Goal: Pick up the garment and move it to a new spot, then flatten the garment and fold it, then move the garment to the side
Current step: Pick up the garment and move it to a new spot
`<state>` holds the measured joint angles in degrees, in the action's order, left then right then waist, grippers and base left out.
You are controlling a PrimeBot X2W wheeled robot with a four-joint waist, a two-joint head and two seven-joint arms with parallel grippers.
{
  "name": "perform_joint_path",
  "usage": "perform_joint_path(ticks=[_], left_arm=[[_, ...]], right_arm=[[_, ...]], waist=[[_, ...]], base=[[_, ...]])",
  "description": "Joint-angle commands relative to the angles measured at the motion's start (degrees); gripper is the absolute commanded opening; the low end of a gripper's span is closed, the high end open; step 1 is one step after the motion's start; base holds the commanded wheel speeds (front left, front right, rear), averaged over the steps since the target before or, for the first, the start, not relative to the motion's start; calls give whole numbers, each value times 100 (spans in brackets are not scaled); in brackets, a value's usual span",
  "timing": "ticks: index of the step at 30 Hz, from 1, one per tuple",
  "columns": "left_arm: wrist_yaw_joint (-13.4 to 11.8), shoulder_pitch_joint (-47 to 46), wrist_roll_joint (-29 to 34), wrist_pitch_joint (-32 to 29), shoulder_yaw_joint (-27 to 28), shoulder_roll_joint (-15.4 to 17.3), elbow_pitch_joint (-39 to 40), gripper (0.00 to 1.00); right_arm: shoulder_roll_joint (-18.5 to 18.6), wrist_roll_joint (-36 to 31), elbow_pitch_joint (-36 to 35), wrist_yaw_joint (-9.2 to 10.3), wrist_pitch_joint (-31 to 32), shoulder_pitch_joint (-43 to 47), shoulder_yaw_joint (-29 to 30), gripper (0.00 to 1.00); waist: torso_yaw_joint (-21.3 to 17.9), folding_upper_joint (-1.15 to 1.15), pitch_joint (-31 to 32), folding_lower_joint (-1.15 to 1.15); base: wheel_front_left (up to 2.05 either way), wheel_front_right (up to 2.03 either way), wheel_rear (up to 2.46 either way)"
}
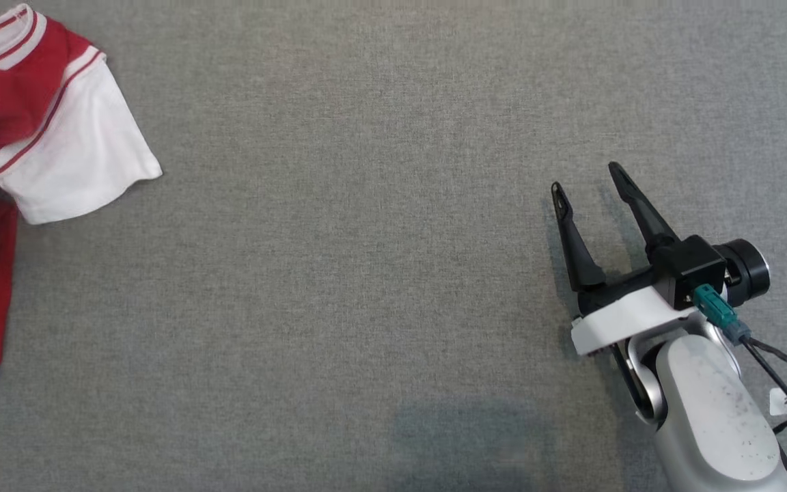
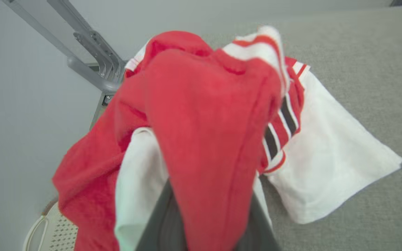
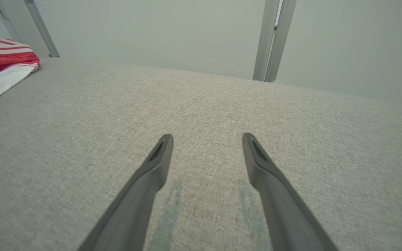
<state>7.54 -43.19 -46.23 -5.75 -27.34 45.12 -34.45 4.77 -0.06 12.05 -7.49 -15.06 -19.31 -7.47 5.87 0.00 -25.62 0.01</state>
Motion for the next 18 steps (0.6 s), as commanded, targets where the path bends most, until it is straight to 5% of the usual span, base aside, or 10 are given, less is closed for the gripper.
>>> perform_joint_path(ticks=[1, 8, 18], left_arm=[[-10, -118, -9, 165, -64, 159, 196, 0], [-10, -370, -123, 532, -167, 596, 1322, 0], [-275, -229, -873, 130, 22, 434, 3596, 0]], right_arm=[[-12, 46, 33, 0, -18, 150, 22, 100], [-87, 183, 46, 0, -18, 529, 120, 100], [-159, 315, -71, 0, -18, 963, 282, 100]], waist=[[97, 0, 419, -1], [44, 0, 1121, -1], [-524, 0, 1658, -1]], base=[[0, 0, 0], [0, 0, 0], [0, 0, 0]])
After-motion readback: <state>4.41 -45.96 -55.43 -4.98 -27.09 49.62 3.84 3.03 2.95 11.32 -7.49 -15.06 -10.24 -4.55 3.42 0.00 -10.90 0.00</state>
